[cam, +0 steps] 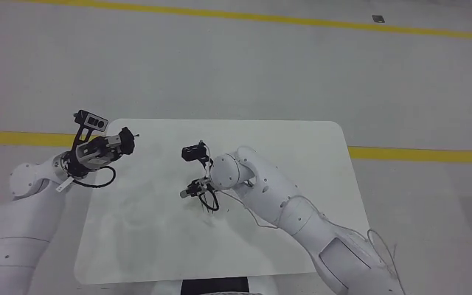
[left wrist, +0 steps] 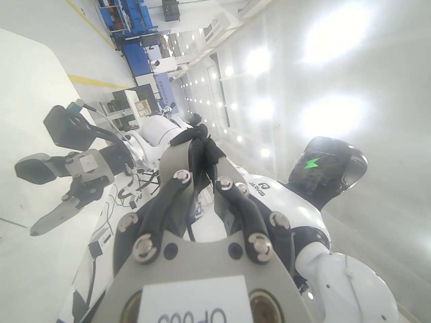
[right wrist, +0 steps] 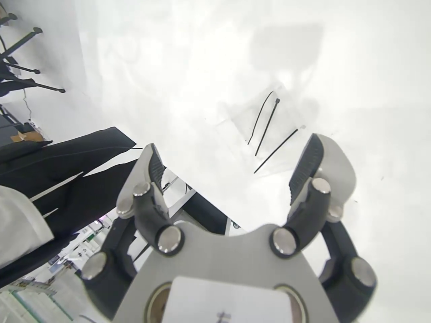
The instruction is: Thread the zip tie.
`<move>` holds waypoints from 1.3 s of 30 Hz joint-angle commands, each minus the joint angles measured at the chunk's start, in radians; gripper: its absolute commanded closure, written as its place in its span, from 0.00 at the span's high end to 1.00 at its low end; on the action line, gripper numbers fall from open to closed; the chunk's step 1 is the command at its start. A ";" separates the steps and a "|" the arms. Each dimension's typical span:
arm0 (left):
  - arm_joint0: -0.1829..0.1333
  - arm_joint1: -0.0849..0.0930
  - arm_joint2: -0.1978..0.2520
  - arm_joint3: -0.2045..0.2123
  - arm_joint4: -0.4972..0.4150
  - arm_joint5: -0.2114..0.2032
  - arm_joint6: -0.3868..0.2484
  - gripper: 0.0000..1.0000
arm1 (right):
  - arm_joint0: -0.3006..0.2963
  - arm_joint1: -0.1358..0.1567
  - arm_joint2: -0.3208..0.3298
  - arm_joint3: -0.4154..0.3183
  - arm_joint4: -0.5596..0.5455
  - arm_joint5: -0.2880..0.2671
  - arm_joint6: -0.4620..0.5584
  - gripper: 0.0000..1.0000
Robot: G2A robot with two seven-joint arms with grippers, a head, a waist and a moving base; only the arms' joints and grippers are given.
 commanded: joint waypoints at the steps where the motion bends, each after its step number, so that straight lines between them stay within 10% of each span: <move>1: 0.000 0.000 0.000 0.000 0.000 0.000 0.000 0.00 | 0.004 -0.001 -0.013 -0.005 -0.030 0.014 0.020 1.00; 30: 0.000 0.000 0.000 0.000 0.000 0.000 0.000 0.00 | -0.054 -0.053 0.027 -0.002 -0.150 -0.001 0.097 1.00; 33: 0.000 0.000 0.000 0.000 0.000 0.000 0.000 0.00 | -0.052 -0.058 0.014 0.001 -0.160 0.010 0.101 0.47; 39: 0.000 0.000 0.000 0.000 0.000 0.000 0.000 0.00 | -0.053 -0.069 0.003 0.035 -0.174 0.014 0.089 0.28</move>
